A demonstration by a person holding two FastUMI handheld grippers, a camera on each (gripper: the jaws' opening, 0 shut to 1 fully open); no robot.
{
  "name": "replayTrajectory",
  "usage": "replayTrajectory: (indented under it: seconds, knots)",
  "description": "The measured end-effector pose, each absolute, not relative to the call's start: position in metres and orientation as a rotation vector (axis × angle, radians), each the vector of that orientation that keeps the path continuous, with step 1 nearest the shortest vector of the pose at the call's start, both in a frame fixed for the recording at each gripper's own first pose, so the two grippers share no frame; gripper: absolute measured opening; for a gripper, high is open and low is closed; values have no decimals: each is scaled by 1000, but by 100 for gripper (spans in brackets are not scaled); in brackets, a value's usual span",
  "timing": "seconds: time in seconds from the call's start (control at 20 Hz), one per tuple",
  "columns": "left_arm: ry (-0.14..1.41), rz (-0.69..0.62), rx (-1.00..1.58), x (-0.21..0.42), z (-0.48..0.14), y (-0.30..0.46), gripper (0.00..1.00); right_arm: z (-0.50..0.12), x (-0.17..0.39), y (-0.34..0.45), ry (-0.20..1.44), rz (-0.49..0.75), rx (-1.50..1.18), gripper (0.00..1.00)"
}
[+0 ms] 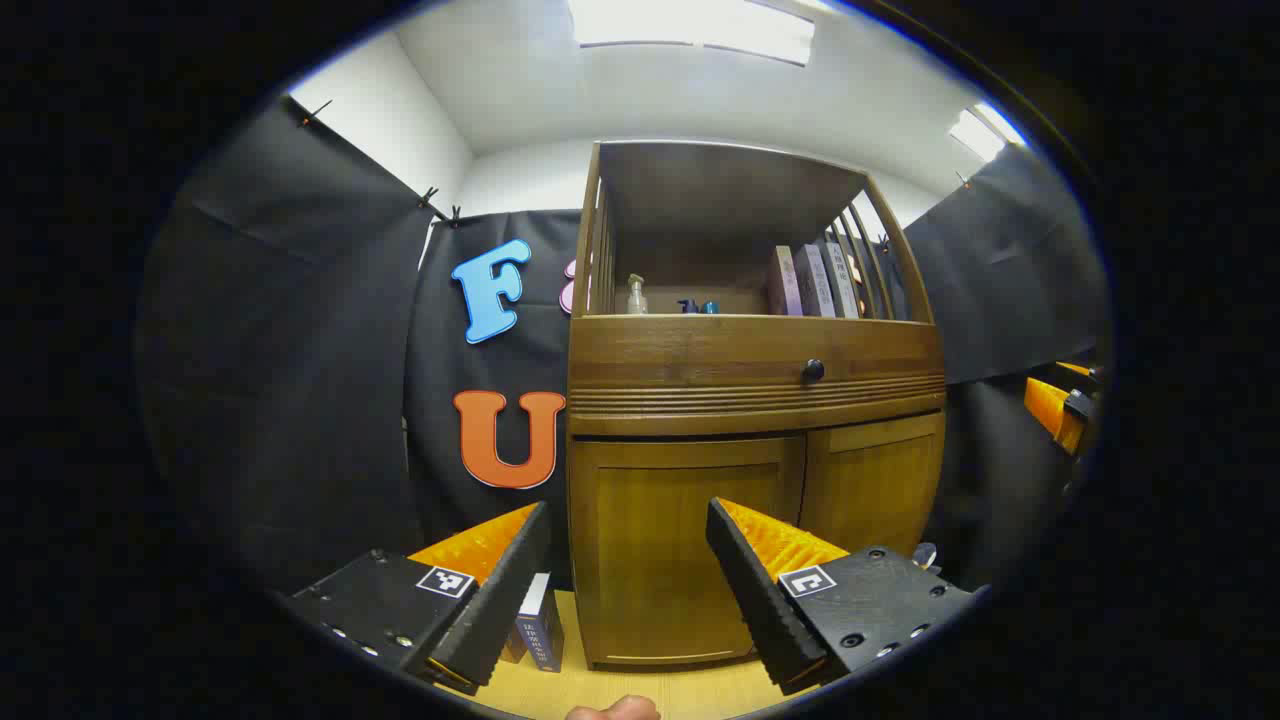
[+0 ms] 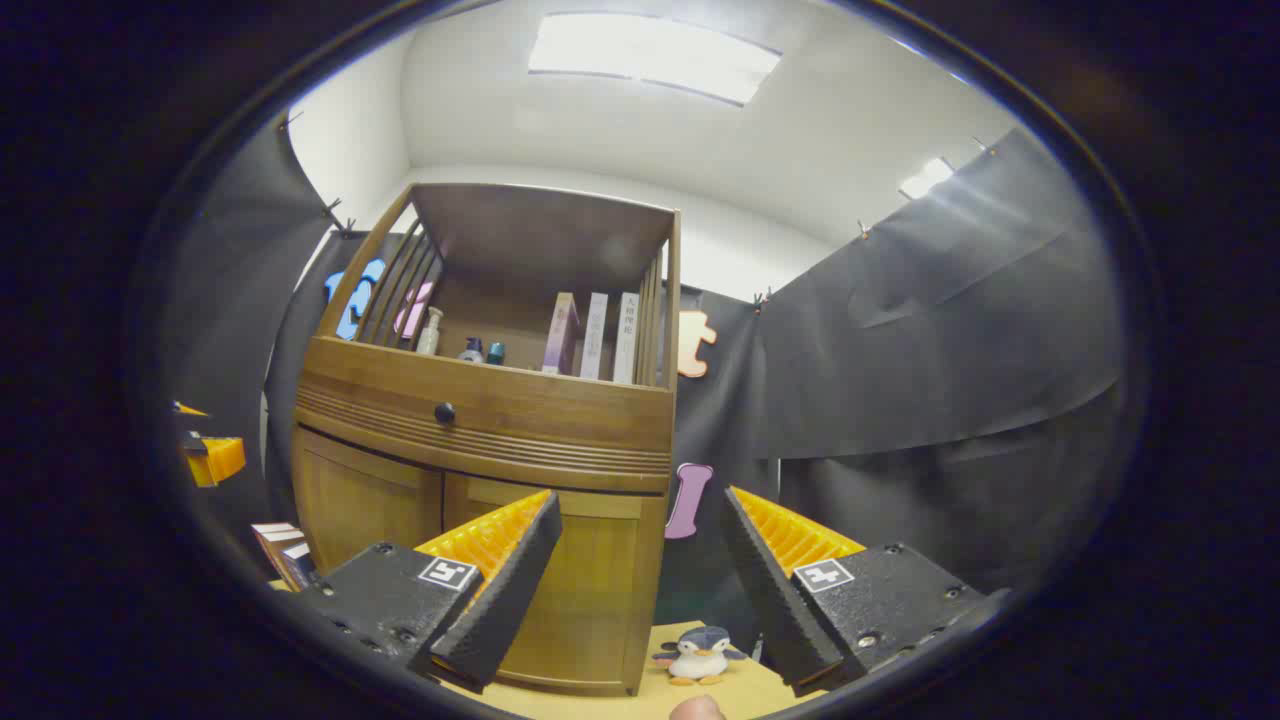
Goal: Open the right door of the double-door shoe cabinet with the right hand, and open the left door with the left hand.
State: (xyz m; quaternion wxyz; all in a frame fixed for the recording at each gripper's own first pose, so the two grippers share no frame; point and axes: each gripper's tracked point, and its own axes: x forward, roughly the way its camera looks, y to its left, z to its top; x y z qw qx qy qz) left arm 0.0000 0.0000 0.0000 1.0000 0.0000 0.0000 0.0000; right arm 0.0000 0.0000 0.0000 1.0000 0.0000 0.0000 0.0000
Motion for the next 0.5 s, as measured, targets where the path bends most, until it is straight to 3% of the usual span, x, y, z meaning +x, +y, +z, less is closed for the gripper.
replayTrajectory:
  seconds: [0.1, 0.2, 0.5]
  knots:
    - [-17, -18, -4, -3, 5, -14, 100, 0, 0, 4, -4, 36, -16, 100]
    - [-23, -34, -17, -6, 7, -26, 95, 1, -1, 2, -16, 55, -33, 100]
    - [-23, -46, -22, -13, 8, -53, 100, -9, -12, -9, 8, 118, 2, 100]
